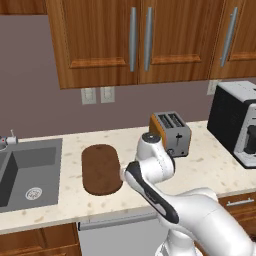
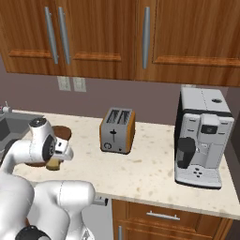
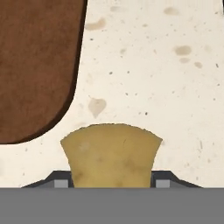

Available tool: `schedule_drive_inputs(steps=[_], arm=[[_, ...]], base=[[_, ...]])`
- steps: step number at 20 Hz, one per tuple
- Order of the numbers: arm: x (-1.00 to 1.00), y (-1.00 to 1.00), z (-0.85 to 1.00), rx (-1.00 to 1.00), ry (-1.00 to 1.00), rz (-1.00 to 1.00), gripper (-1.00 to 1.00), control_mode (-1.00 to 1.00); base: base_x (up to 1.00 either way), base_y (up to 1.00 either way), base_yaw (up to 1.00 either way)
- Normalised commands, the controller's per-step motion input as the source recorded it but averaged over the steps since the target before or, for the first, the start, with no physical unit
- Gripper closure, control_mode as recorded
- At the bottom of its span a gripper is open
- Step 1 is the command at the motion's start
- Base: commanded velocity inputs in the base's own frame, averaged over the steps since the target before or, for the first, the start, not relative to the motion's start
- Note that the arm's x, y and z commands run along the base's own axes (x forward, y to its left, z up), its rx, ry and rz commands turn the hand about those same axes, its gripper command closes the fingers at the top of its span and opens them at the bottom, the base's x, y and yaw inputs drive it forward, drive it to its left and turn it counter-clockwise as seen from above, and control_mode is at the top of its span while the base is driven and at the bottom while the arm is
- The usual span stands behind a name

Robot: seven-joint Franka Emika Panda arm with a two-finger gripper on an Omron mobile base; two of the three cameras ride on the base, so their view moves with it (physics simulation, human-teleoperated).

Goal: Pick up the sponge from the counter and clean the cutting board by briefly scrubbing or pressing down on the cutting board. Once finished, release the sponge.

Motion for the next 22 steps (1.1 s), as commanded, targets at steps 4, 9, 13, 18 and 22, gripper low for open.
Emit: schedule_drive_inputs(steps=[4, 9, 13, 18, 22], arm=[[0.31, 0.49, 0.00, 0.00, 0.00, 0.00, 1.00, -1.00], [0.39, 0.37, 0.12, 0.00, 0.00, 0.00, 1.00, -1.00], [0.45, 0.17, 0.30, 0.00, 0.00, 0.00, 1.00, -1.00], [0.12, 0.24, 0.36, 0.00, 0.00, 0.00, 1.00, -1.00], [0.10, 0.36, 0.03, 0.00, 0.02, 0.00, 1.00, -1.00]], base=[[0.00, 0.00, 0.00], [0.00, 0.00, 0.00], [0.00, 0.00, 0.00], [0.00, 0.00, 0.00], [0.00, 0.00, 0.00]])
